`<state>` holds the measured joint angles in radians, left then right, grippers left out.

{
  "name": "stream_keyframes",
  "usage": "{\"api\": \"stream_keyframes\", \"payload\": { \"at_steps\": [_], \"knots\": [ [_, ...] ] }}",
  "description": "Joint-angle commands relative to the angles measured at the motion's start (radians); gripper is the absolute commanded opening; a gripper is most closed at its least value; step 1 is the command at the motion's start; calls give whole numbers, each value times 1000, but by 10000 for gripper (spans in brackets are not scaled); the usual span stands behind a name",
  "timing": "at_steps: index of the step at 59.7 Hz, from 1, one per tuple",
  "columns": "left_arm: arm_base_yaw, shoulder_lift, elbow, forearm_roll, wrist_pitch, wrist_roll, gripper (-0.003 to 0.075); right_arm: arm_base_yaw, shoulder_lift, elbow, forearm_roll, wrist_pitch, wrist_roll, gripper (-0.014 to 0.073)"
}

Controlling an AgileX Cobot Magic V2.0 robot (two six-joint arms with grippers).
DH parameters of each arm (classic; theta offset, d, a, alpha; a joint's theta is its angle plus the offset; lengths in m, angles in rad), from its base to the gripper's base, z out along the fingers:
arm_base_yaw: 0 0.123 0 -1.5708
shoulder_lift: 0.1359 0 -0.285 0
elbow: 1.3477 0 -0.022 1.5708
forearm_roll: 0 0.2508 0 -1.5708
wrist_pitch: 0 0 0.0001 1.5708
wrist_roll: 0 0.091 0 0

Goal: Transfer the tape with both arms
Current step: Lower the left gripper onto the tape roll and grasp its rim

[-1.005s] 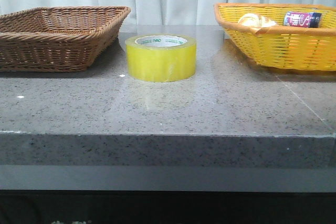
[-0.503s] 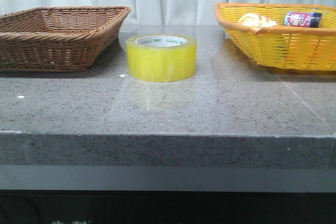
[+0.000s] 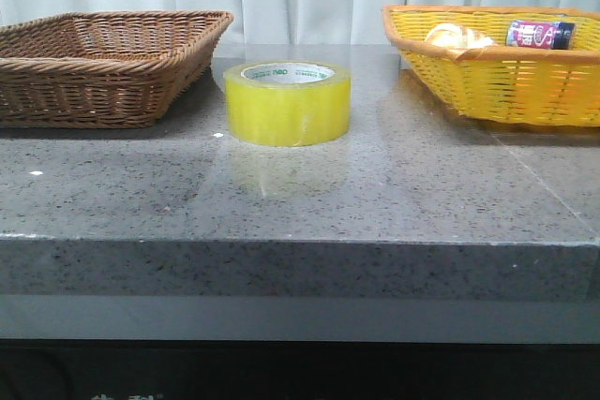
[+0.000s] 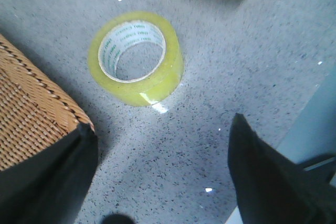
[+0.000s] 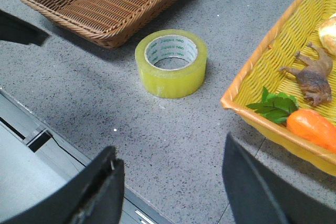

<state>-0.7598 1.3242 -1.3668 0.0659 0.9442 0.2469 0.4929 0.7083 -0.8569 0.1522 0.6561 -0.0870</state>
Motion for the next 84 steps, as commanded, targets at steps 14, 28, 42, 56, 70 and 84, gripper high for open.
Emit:
{"api": "stream_keyframes", "payload": {
  "at_steps": [14, 28, 42, 56, 70, 84],
  "knots": [
    [-1, 256, -290, -80, 72, 56, 512, -5, 0, -25, -1, -79, 0, 444],
    [65, 435, -486, -205, 153, 61, 512, -5, 0, -25, -1, -79, 0, 444],
    [73, 559, -578, -201, 151, 61, 512, -5, 0, -25, -1, -79, 0, 444],
    [73, 651, -600, -201, 142, 61, 512, -5, 0, -25, -1, -79, 0, 444],
    [73, 701, -600, -201, 142, 61, 512, -5, 0, -25, -1, -80, 0, 444],
    [73, 718, -600, -201, 157, 61, 377, -5, 0, -25, -1, -80, 0, 444]
  ]
}}
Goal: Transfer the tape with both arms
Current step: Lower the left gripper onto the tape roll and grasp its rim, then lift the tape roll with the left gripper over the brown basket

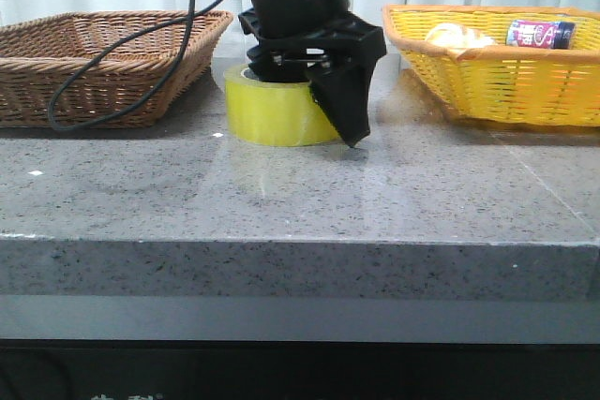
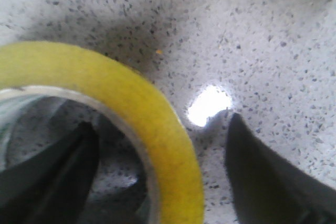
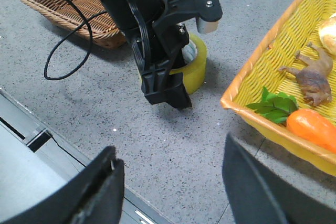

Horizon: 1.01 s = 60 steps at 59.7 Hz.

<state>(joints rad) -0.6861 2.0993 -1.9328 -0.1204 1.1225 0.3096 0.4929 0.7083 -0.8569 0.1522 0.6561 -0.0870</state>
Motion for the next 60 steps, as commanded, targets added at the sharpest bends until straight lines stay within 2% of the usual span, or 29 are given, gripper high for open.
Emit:
{"api": "stream_keyframes", "payload": {
  "at_steps": [1, 8, 13, 38, 44, 60],
  "knots": [
    [-1, -57, -34, -15, -21, -2, 356, -5, 0, -25, -1, -80, 0, 444],
    [-1, -57, -55, -15, 2, -2, 200, -5, 0, -25, -1, -80, 0, 444],
    [-1, -57, -82, -15, 25, -2, 147, -5, 0, -25, -1, -80, 0, 444],
    [19, -74, -336, -13, 151, -15, 141, -5, 0, -25, -1, -80, 0, 444],
    [30, -82, -384, -2, 160, -65, 141, -5, 0, -25, -1, -80, 0, 444],
    [75, -122, -401, 120, 160, -125, 141, -5, 0, -25, -1, -80, 0, 444]
  ]
}}
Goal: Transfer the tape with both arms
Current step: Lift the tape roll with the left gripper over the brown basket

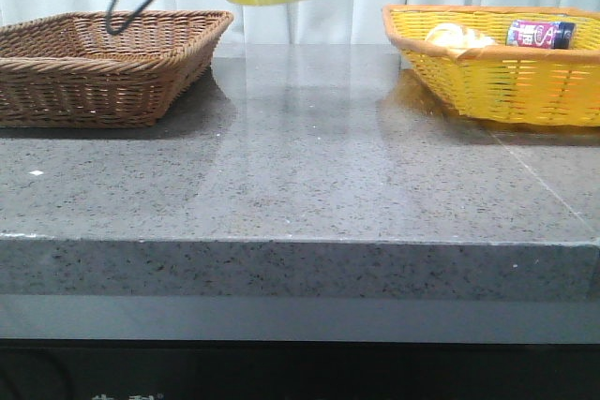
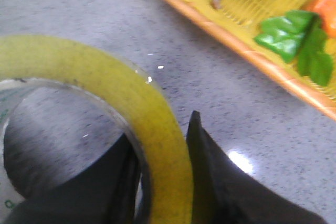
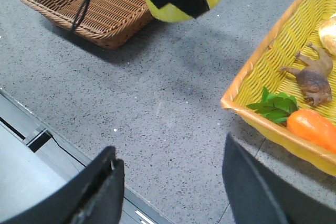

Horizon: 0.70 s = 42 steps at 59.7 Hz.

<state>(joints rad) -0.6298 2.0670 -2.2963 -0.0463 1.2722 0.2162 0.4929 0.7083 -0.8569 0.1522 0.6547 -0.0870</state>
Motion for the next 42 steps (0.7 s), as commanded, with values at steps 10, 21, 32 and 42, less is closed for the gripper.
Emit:
{"api": "stream_keyframes", "payload": {
  "at_steps": [10, 21, 32, 42],
  "knots": [
    [92, -101, -38, 58, 10, -52, 141, -5, 0, -25, -1, -79, 0, 444],
    [194, -101, -38, 58, 10, -67, 141, -5, 0, -25, -1, -79, 0, 444],
    [295, -99, -20, 58, 10, -80, 141, -5, 0, -25, -1, -79, 0, 444],
    [350, -86, 39, 58, 10, -92, 141, -5, 0, -25, -1, -79, 0, 444]
  ]
}}
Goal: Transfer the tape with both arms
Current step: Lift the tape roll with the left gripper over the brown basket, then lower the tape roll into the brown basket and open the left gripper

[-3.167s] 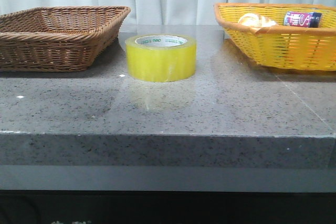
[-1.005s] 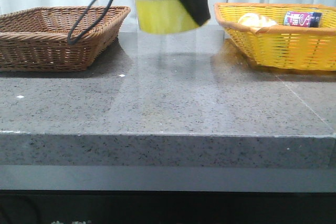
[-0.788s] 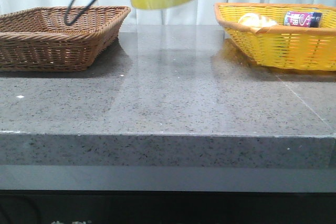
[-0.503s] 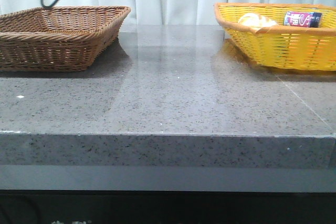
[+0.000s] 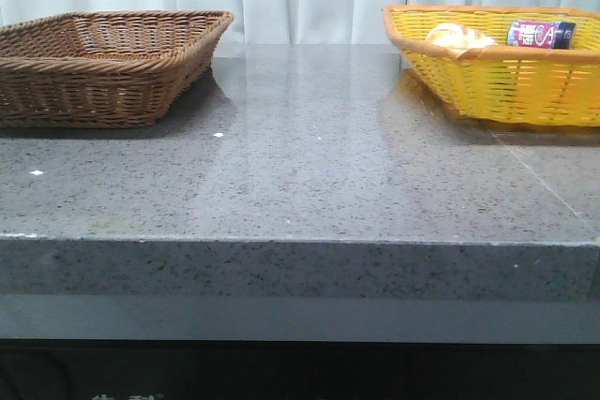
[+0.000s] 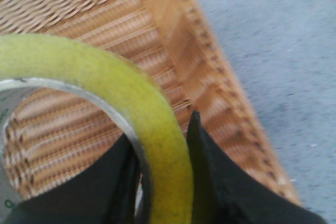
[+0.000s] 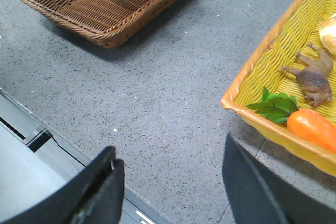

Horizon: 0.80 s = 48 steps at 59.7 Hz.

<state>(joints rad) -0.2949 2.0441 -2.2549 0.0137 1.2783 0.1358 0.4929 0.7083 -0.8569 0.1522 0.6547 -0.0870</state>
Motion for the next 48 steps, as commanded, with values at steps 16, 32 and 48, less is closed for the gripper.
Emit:
{"api": "stream_keyframes", "payload": {
  "at_steps": [16, 32, 48],
  "knots": [
    [33, 7, 42, -2, -3, -12, 141, -5, 0, -25, -1, -79, 0, 444],
    [31, 47, 42, -21, -54, -15, 354, -5, 0, -25, -1, -79, 0, 444],
    [31, 25, 42, -21, 6, -15, 421, -5, 0, -25, -1, -79, 0, 444]
  ]
}}
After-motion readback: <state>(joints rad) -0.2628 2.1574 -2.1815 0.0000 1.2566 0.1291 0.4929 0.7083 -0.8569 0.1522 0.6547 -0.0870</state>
